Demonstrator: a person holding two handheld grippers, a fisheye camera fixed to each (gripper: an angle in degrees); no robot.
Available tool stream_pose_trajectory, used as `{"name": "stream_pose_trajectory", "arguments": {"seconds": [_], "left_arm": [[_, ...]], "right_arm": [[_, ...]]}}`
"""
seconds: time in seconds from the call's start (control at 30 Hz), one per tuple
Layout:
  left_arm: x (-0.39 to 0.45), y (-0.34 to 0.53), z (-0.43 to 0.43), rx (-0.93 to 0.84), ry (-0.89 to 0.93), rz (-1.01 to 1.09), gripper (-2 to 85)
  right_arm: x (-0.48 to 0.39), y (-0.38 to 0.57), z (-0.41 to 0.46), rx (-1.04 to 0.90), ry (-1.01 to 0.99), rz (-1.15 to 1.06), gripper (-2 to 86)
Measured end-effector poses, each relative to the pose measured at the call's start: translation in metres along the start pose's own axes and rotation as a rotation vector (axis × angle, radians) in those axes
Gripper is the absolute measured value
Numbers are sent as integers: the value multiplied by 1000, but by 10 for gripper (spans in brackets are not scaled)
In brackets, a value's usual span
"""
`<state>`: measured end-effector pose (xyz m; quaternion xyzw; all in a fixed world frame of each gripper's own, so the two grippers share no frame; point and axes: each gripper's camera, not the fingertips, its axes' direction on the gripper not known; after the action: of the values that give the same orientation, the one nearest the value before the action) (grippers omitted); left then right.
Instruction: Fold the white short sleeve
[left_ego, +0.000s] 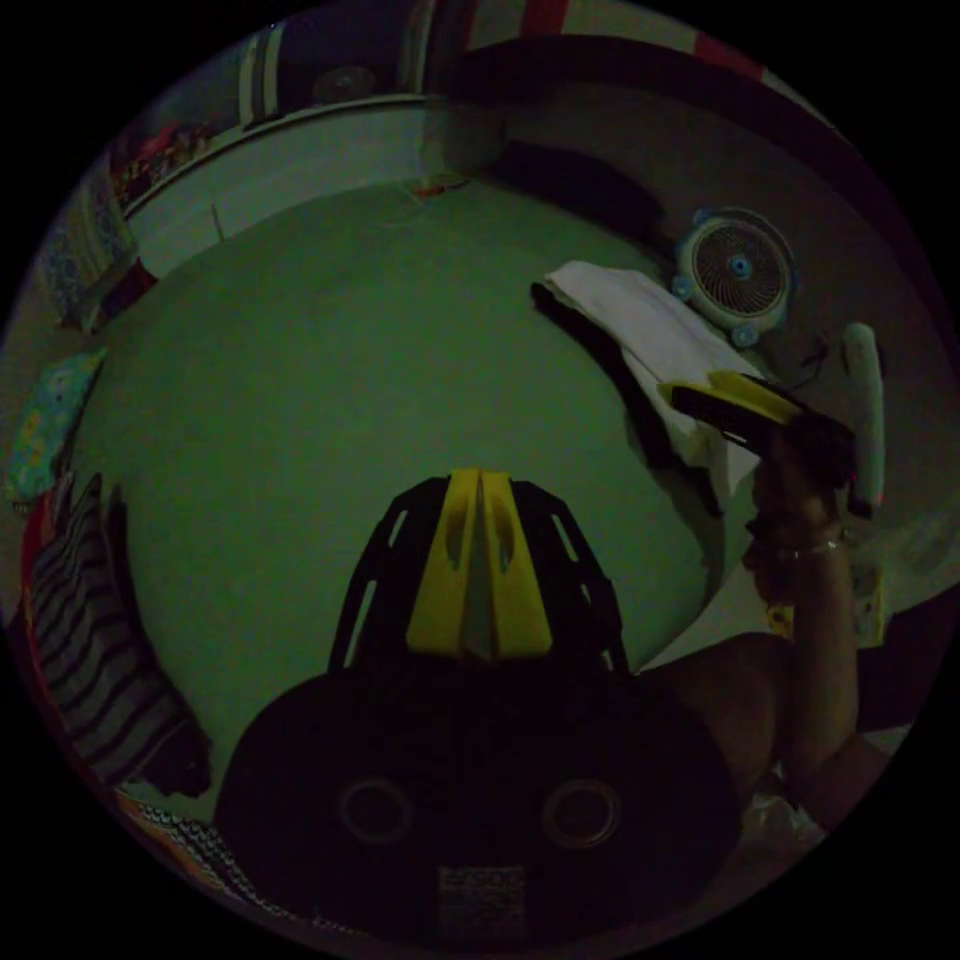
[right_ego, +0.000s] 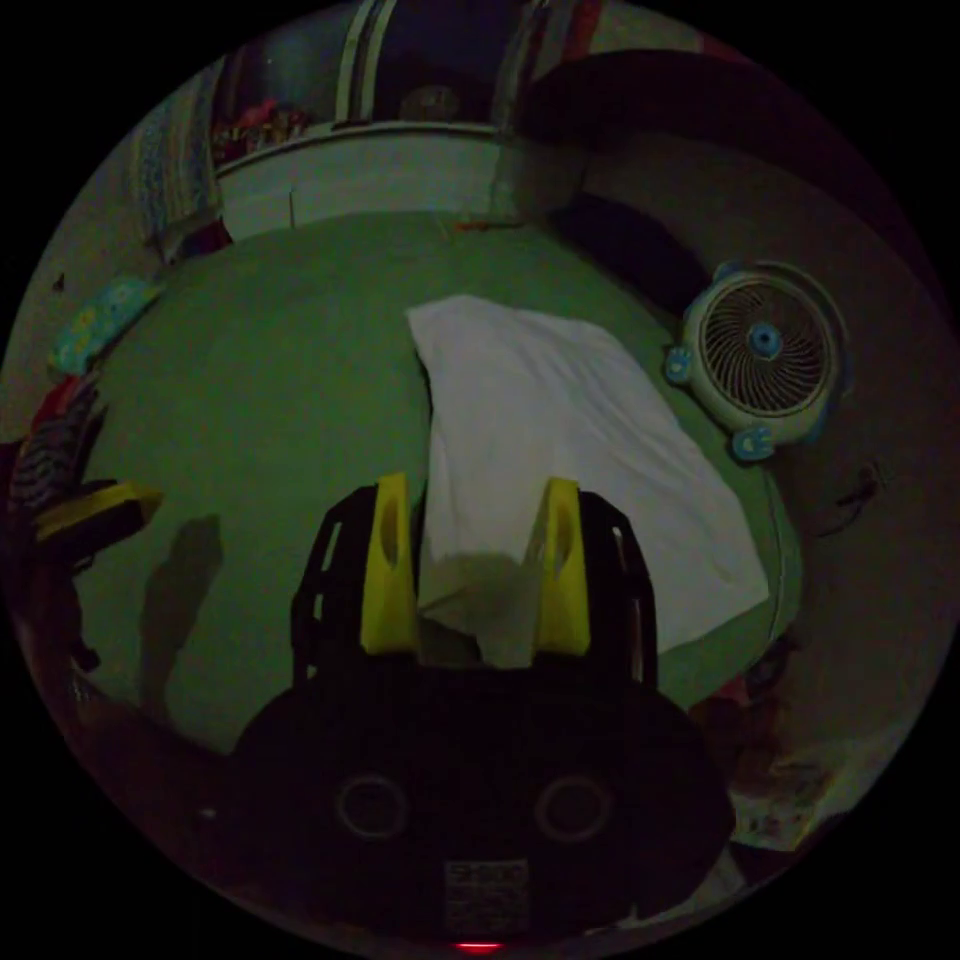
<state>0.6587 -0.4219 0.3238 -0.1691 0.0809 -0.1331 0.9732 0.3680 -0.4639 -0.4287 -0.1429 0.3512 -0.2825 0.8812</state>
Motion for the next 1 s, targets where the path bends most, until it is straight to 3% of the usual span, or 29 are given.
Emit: {"name": "stream_pose_trajectory", "arguments": {"seconds": [0.2,0.27,0.43,0.53,1.0], "left_arm": [[-8,-28,29,-15,54,-36,-3],[-11,-35,36,-17,41,-37,-3],[-25,-50,50,-34,40,-53,-3],[-34,-57,54,-31,53,-56,-3],[-82,-82,56,-24,50,-71,-4]], "right_arm": [[-9,-10,10,-18,253,-58,123],[1,-14,7,-14,218,-13,98],[70,-17,-10,47,-127,350,47],[91,-14,-11,70,-237,458,37],[84,-35,-23,106,-189,393,9]]}}
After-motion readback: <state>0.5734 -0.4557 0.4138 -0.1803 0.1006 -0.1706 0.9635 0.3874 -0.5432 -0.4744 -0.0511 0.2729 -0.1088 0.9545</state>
